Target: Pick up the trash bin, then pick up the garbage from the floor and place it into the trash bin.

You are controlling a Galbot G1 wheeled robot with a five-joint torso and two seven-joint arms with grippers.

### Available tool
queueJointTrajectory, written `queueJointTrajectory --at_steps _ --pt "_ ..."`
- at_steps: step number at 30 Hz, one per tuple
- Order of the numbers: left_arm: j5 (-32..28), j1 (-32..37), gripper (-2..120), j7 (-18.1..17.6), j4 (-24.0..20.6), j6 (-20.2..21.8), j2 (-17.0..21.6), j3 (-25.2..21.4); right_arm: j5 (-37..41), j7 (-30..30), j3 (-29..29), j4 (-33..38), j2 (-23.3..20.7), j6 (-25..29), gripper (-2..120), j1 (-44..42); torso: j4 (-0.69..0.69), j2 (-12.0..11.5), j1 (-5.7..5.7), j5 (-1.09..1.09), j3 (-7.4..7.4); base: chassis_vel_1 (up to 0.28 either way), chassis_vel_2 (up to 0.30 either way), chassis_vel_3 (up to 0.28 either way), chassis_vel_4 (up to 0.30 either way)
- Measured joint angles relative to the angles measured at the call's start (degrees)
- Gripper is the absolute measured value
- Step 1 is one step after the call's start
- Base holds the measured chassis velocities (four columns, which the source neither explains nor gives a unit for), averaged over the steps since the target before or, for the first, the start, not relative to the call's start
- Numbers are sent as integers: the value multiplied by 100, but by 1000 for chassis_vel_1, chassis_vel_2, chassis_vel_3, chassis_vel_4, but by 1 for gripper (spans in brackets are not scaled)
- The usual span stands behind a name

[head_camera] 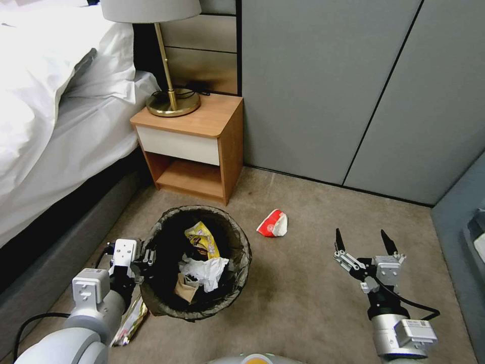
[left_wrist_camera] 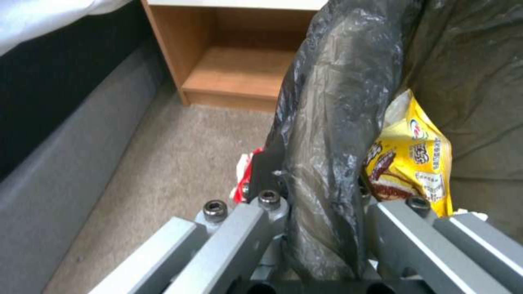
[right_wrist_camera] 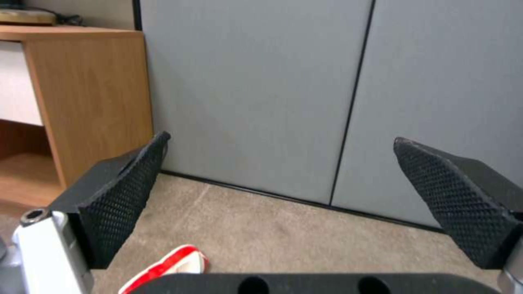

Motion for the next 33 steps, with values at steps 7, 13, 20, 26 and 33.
queueJointTrajectory --at_steps 7,13,20,26,33 --pt "-17 1 3 0 0 4 1 -25 -31 -3 -24 -28 12 10 100 -15 0 0 0 0 0 -147 135 151 -143" --pt "-23 9 3 0 0 13 -28 -44 -35 -17 -25 -58 13 16 100 -17 0 0 0 0 0 -126 130 124 -136" --pt "-24 -6 3 0 0 16 -42 -54 -35 -23 -38 -108 12 30 100 7 0 0 0 -1 0 -135 146 138 -142" --pt "-23 -7 3 -1 0 20 -53 -46 63 -76 -87 -227 -14 126 100 109 0 0 1 1 1 -130 126 111 -130" --pt "-22 54 3 -8 0 34 -63 -48 209 30 -210 -483 -215 -285 100 438 0 0 0 0 0 -24 22 25 -17"
